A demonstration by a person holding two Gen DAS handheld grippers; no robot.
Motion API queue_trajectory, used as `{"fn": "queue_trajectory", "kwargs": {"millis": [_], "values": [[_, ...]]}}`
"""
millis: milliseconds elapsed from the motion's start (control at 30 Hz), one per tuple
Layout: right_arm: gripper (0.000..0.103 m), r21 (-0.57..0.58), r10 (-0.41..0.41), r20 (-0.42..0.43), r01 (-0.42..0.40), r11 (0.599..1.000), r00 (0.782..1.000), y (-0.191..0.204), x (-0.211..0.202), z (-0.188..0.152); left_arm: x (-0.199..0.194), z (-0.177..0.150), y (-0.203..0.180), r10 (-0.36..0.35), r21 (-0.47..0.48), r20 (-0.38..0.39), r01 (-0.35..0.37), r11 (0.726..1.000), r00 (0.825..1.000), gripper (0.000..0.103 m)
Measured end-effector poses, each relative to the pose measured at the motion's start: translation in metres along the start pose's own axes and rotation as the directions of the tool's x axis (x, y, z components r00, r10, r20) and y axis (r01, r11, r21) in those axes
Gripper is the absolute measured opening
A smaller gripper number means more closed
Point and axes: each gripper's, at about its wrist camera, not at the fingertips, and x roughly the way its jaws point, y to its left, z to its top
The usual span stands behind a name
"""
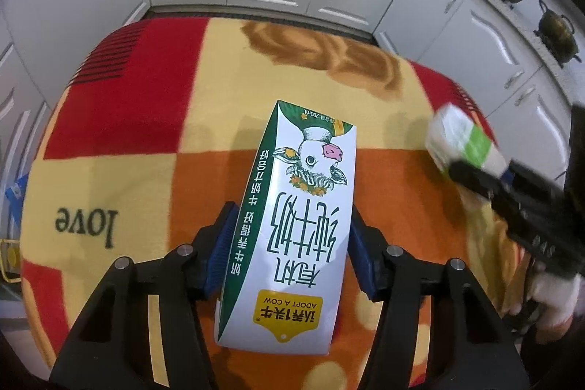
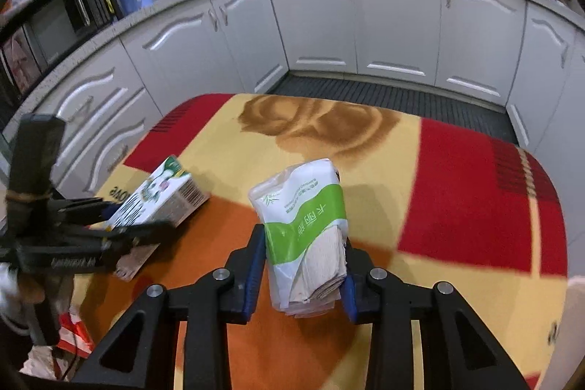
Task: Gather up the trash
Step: 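Grasp the milk carton with the left tool while the right tool grasps the tissue pack, then carry carton and tissue pack over the white bin and open both tools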
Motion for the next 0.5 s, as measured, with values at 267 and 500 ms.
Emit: {"fn": "queue_trajectory", "kwargs": {"millis": [267, 500], "values": [[0.034, 0.107, -0.014, 0.047, 0.009, 0.994, 0.999, -0.018, -0.043, -0.038, -0.007, -0.007, -0.041, -0.066, 0.044, 0.025, 0.065, 0.997, 0.997, 0.055], [0.034, 0.168, -0.053, 0.080, 0.039, 0.985, 0.995, -0.035, -0.075, -0.066, -0.009, -0.017, -0.085, -0.100, 0.093, 0.022, 0.097, 0.991, 0.995, 0.054]]}}
